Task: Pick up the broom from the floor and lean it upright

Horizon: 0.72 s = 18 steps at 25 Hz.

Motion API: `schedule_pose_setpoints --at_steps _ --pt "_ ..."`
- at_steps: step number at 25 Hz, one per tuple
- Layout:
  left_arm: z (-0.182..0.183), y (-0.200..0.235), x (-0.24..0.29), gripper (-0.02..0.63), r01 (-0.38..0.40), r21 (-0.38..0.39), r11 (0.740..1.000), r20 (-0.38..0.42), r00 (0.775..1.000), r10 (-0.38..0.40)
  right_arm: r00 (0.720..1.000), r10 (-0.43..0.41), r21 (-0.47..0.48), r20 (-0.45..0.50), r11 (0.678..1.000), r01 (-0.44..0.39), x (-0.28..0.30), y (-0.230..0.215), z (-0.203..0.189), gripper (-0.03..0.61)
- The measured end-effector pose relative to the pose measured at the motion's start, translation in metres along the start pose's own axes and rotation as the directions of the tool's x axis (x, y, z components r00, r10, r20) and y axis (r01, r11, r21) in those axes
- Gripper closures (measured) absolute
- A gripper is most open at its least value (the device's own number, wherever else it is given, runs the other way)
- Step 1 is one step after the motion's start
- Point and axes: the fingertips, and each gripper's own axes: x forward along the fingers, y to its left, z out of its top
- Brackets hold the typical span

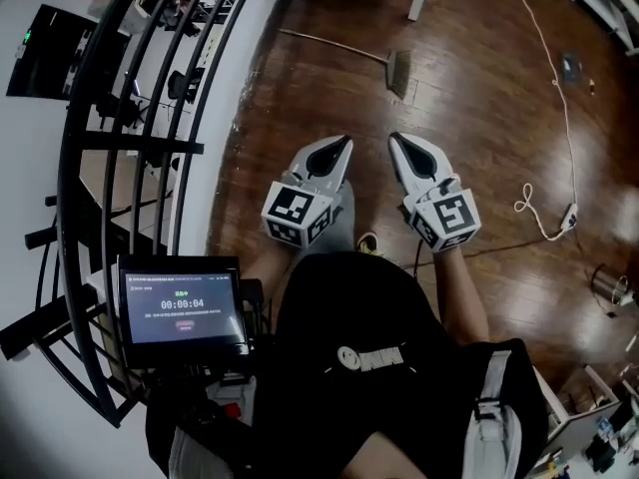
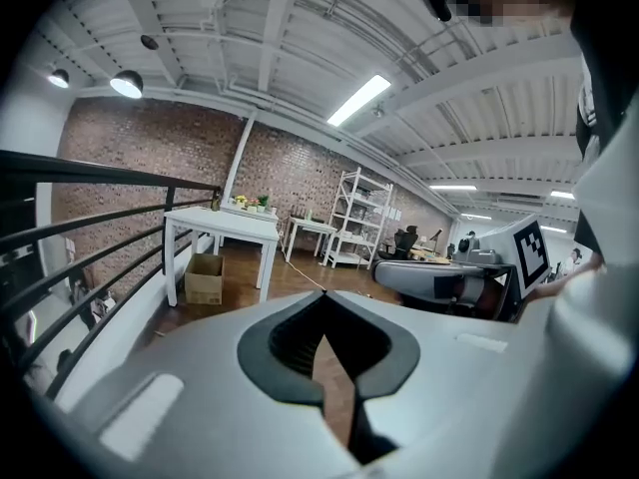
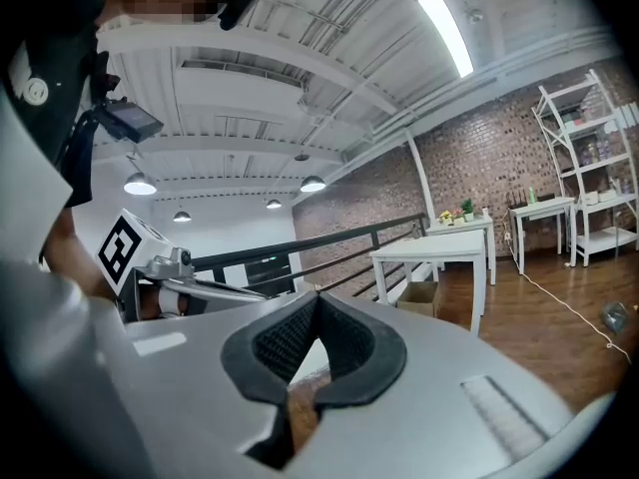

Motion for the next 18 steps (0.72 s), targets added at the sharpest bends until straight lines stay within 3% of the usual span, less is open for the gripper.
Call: schedule_pose_setpoints --at_steps 4,9,13,18 --pt "0.009 0.047 0.033 0.597 -0.01 -0.047 0.999 -0.014 1.0 0.009 0.999 0.001 0.019 -0.041 1.0 0.0 0.059 -0.031 0.002 0.574" --pt "0.03 0.107 0.063 0.597 -0.021 -0.002 1.0 -0.035 0.999 0.021 0.996 0.014 0.027 -0.091 1.0 -0.012 0.132 -0.06 0.004 0.575" --pt "0.057 0.166 0.083 0.597 -0.056 -0.034 0.998 -0.03 0.998 0.055 0.991 0.011 0.031 -0.131 1.0 -0.007 0.192 -0.087 0.006 0.574" --pt "0.072 0.183 0.093 0.597 -0.052 -0.039 0.998 -0.009 0.999 0.052 0.993 -0.005 0.002 -0.121 1.0 0.006 0.209 -0.106 0.021 0.574"
